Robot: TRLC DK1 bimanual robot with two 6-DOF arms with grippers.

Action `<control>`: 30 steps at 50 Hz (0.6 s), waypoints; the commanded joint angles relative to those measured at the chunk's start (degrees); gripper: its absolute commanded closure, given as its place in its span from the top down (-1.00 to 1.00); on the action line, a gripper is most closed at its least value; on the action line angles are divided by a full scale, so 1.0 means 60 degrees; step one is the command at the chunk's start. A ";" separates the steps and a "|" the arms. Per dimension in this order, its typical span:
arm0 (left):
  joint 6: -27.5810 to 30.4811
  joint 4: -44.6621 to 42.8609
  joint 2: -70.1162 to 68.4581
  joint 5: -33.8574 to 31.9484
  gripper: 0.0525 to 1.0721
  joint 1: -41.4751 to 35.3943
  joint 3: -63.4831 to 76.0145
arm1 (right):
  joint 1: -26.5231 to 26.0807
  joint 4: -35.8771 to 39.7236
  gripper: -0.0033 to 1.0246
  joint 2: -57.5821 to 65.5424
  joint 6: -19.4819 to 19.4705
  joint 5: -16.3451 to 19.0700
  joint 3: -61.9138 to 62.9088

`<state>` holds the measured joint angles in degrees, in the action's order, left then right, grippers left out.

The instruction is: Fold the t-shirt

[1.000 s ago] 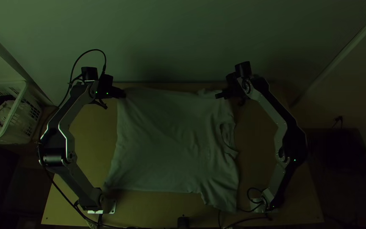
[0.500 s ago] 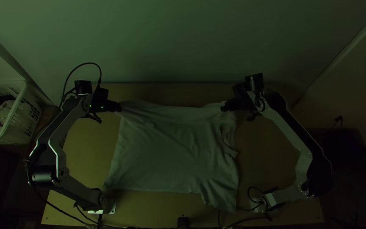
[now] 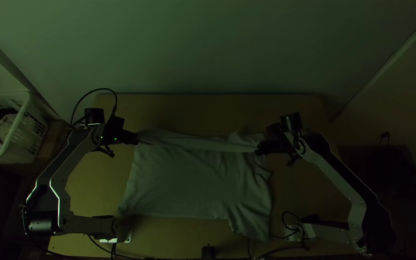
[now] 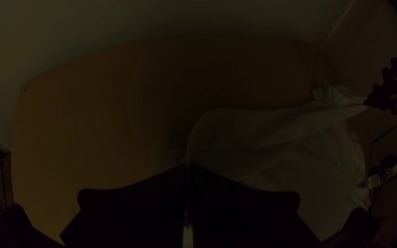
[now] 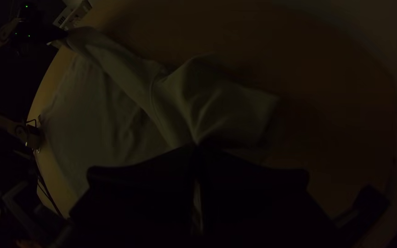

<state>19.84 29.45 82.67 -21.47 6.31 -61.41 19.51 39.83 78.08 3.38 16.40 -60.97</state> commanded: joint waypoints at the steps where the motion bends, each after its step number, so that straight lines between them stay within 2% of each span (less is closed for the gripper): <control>1: 0.0356 0.0057 -0.0376 -0.0068 -0.95 0.0194 0.0610 | 0.0133 -0.0047 -0.94 -0.0387 -0.0167 0.0137 0.0743; 17: 0.0664 -0.0368 -0.0346 -0.0039 -0.95 0.0267 0.1460 | 0.0250 -0.0706 -0.94 -0.0109 0.0008 0.0152 0.2618; 30: 0.0986 -0.0807 0.0108 0.0151 -0.95 0.0399 0.1900 | 0.0367 -0.1483 -0.94 0.0609 0.0052 0.0152 0.3262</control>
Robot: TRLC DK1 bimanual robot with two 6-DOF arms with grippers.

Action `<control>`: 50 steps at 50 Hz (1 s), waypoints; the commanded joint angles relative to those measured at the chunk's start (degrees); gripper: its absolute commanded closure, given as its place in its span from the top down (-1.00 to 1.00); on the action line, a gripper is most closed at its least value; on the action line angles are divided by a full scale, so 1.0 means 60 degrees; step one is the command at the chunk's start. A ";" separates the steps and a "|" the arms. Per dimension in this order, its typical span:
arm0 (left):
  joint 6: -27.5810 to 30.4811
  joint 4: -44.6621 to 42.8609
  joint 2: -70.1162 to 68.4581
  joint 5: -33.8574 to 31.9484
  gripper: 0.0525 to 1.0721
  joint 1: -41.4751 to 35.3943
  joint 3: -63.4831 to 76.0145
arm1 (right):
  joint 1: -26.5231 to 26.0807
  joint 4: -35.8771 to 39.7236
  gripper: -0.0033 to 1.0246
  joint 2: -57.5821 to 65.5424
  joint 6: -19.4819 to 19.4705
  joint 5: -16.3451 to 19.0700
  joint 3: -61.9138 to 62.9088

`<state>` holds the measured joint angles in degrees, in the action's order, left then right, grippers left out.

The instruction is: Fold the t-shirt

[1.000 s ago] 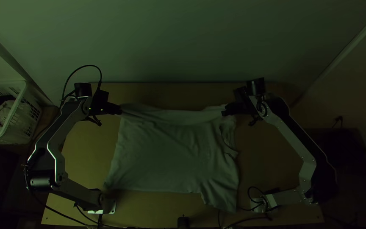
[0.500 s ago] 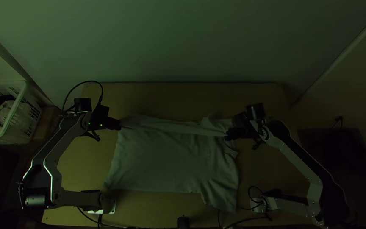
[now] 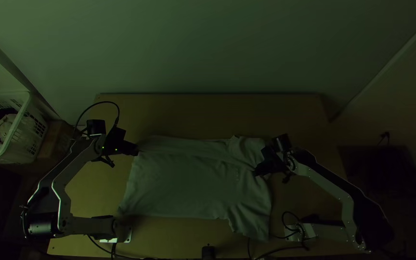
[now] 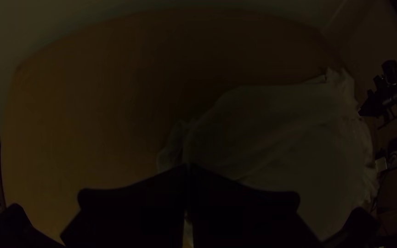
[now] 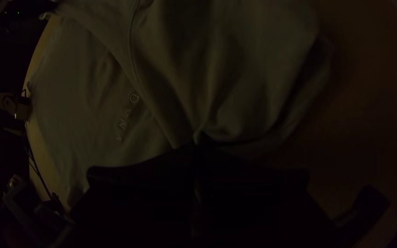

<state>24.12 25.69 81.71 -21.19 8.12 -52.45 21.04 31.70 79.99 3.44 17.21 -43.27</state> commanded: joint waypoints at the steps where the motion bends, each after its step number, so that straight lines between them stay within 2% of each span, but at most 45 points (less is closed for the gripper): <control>1: 0.0331 -0.0225 0.0297 0.0133 -0.95 0.0097 0.0450 | 0.0112 -0.0157 -0.94 0.0321 0.0041 0.0017 0.0312; 5: 0.0507 -0.0386 0.0385 0.0353 -0.88 0.0068 0.0655 | 0.0097 -0.0362 -0.85 0.0409 0.0041 0.0017 0.0341; 10: 0.0638 -0.0386 0.0400 0.0470 -0.47 -0.0006 0.0831 | 0.0039 -0.0391 -0.34 0.0424 -0.0002 -0.0027 0.0355; 13: 0.0726 -0.0356 0.0415 0.0558 -0.02 -0.0035 0.0904 | 0.0039 -0.0391 -0.05 0.0409 -0.0061 -0.0100 0.0341; 17: 0.0741 -0.0371 0.0385 0.0661 0.79 -0.0035 0.0933 | 0.0053 -0.0391 0.22 0.0321 -0.0090 -0.0115 0.0341; 18: 0.0741 -0.0386 0.0385 0.0661 0.92 -0.0020 0.0919 | 0.0068 -0.0391 0.28 0.0277 -0.0105 -0.0115 0.0341; 23: 0.0712 -0.0386 0.0297 0.0778 0.92 0.0038 0.0758 | 0.0083 -0.0303 0.71 -0.0015 -0.0222 -0.0115 0.0297; 28: 0.0653 -0.0371 0.0165 0.0792 0.92 0.0097 0.0567 | 0.0141 -0.0025 0.77 -0.0411 -0.0222 -0.0115 0.0253; 32: 0.0638 -0.0327 -0.0084 0.0792 0.92 0.0155 0.0465 | 0.0332 0.0224 0.90 -0.0938 -0.0237 -0.0115 0.0268; 42: 0.1327 0.0552 -0.1168 0.0792 0.91 -0.0123 0.0626 | 0.0683 0.1191 0.90 -0.2052 -0.0369 -0.0115 0.0268; 50: 0.2279 0.1768 -0.1812 0.0792 0.91 -0.0562 0.0670 | 0.1474 0.2260 0.90 -0.2535 -0.0237 -0.0144 0.0399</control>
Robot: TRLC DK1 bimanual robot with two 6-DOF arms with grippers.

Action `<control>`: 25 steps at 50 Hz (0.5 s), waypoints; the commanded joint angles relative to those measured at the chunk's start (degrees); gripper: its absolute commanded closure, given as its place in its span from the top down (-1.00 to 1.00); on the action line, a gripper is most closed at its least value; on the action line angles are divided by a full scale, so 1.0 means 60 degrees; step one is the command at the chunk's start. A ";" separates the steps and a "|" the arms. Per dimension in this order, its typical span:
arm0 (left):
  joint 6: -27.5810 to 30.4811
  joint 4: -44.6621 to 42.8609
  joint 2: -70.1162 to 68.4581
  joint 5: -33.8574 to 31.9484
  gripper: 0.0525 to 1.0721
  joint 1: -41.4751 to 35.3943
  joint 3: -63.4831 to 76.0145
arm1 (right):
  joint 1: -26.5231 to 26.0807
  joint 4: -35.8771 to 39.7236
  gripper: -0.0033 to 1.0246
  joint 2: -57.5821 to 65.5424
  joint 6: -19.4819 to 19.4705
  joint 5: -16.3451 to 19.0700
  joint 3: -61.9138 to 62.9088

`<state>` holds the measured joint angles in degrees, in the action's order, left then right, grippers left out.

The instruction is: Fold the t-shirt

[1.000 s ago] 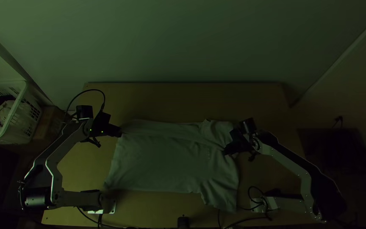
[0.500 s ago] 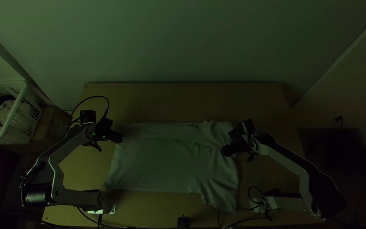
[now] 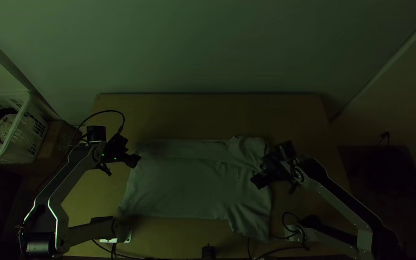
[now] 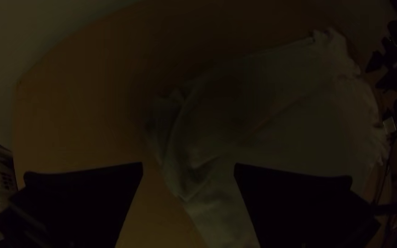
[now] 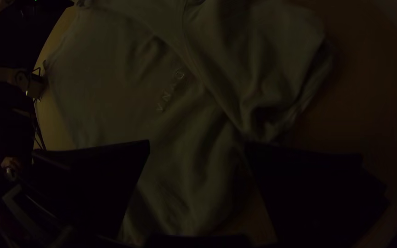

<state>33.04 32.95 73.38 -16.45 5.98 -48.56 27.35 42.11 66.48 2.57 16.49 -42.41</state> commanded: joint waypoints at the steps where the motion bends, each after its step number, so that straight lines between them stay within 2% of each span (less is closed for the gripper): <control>1: 0.0910 0.0661 -0.0468 0.0002 0.91 -0.0249 0.0036 | 0.0495 0.0643 0.90 -0.0357 -0.0047 -0.0039 0.0287; 17: 0.3122 0.2301 -0.1230 0.0061 0.89 -0.0747 0.0285 | 0.1388 0.1581 0.89 -0.0972 0.0480 -0.0244 0.0668; 25: 0.3840 0.2902 -0.1581 0.0412 0.89 -0.1655 0.0431 | 0.1476 0.1713 0.87 -0.0328 0.1652 -0.0434 0.0711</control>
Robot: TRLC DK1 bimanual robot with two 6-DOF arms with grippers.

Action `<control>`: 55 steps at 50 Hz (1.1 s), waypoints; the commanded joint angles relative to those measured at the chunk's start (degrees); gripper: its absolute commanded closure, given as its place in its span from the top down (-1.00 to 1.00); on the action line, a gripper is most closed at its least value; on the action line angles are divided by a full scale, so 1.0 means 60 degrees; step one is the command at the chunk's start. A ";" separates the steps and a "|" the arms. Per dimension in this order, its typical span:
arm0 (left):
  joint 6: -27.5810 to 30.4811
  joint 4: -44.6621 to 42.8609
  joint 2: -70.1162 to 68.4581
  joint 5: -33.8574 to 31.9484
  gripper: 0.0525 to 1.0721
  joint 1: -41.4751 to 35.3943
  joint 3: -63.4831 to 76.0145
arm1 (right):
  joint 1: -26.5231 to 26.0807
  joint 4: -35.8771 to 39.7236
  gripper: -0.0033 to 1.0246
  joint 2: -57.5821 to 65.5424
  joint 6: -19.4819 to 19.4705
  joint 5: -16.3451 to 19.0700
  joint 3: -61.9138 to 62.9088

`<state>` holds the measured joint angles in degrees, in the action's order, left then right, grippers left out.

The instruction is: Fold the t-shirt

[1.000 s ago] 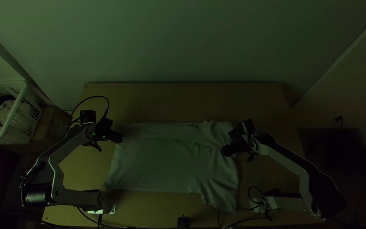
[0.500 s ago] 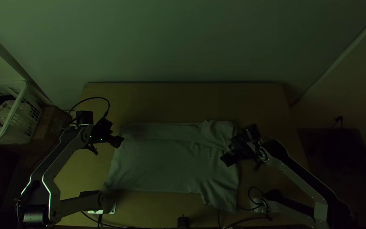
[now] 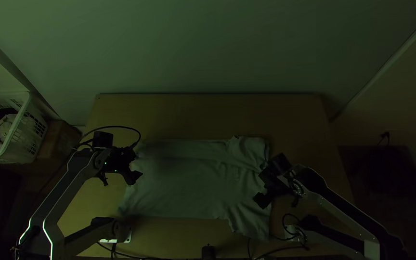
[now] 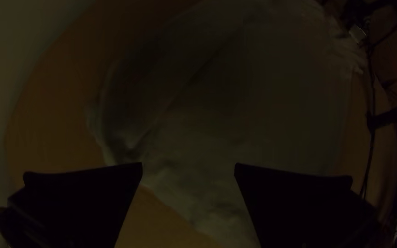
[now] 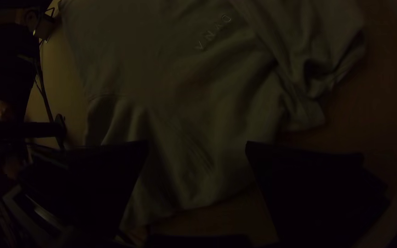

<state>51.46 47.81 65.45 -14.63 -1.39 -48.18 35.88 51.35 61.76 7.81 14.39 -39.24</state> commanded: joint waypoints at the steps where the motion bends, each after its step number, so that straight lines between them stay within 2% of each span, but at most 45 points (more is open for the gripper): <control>1: 0.0857 0.0469 -0.0288 0.0124 0.89 -0.0560 0.0428 | 0.0055 0.0216 0.87 0.0620 0.0954 -0.0084 0.0139; 9: 0.1267 0.0586 -0.0464 0.0505 0.89 -0.1395 0.0780 | -0.0047 0.1138 0.90 0.1177 0.2199 -0.0070 -0.0344; 17: 0.1545 0.0864 -0.0816 0.0491 0.89 -0.1688 0.1204 | 0.0524 0.1724 0.90 0.1411 0.2755 -0.0084 -0.0227; 29: 0.1340 0.1773 -0.2193 0.0564 0.89 -0.2903 0.1761 | 0.1198 0.1812 0.90 0.1997 0.2829 -0.0070 -0.0476; 47: 0.1150 0.1567 -0.2735 0.0989 0.89 -0.3416 0.2786 | 0.1740 0.1402 0.90 0.2774 0.2843 -0.0099 -0.0388; 55: 0.1135 0.1553 -0.3042 0.1238 0.89 -0.3665 0.3153 | 0.1725 0.1168 0.90 0.2847 0.2785 -0.0670 -0.0344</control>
<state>58.08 57.04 48.38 -8.25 -22.46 -31.31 45.39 60.69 76.84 24.05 11.84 -42.17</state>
